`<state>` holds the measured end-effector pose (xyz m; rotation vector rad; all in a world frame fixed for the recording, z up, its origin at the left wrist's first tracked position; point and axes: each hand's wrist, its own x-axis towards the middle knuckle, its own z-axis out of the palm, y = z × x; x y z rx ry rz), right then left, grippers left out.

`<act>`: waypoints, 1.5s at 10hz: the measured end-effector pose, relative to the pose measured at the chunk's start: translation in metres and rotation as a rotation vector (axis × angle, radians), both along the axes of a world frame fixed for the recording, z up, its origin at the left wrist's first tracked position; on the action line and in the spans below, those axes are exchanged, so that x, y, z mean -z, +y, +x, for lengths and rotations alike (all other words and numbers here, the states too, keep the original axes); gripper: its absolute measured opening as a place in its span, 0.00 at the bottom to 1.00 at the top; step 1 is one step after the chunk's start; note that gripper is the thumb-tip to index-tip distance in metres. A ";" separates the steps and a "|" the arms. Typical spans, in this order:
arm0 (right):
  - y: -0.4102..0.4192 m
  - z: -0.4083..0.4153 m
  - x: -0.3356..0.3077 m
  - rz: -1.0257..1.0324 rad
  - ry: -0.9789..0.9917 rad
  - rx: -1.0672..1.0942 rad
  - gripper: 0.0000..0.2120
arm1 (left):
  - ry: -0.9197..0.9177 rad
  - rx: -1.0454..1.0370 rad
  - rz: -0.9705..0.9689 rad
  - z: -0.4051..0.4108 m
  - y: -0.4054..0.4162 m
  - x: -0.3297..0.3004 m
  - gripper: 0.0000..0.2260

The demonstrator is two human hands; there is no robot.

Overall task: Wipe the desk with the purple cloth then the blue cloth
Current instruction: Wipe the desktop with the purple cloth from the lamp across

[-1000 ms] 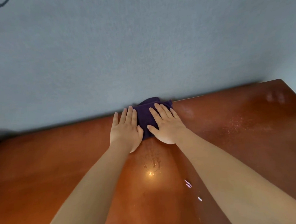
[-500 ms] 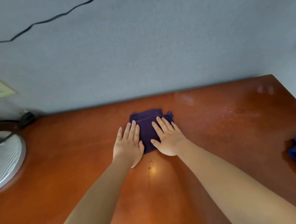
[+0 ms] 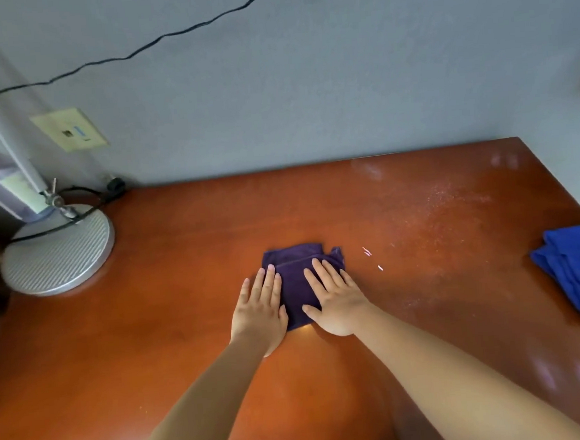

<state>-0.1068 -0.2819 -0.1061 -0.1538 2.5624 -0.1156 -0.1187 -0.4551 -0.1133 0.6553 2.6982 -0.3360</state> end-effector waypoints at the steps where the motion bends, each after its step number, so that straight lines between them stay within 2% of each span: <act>1: -0.007 0.025 -0.003 0.014 -0.021 -0.011 0.34 | -0.021 -0.007 0.004 0.027 -0.007 0.000 0.25; 4: -0.020 0.089 0.001 -0.001 -0.003 0.007 0.34 | -0.064 0.008 -0.040 0.084 -0.016 -0.006 0.27; 6: -0.028 0.102 0.006 -0.011 0.025 0.043 0.33 | -0.065 0.080 -0.060 0.083 -0.025 -0.007 0.27; 9: -0.048 0.148 0.013 -0.063 0.051 -0.024 0.32 | -0.102 0.043 -0.072 0.135 -0.053 -0.007 0.26; 11: -0.047 0.151 0.014 -0.063 0.082 -0.043 0.32 | -0.077 -0.008 -0.052 0.142 -0.039 -0.011 0.29; 13: -0.033 0.167 0.019 -0.083 0.100 -0.040 0.36 | -0.066 0.005 -0.054 0.142 -0.021 -0.015 0.31; 15: -0.009 0.176 0.023 -0.144 0.132 -0.058 0.42 | -0.094 -0.041 0.056 0.162 0.003 -0.007 0.32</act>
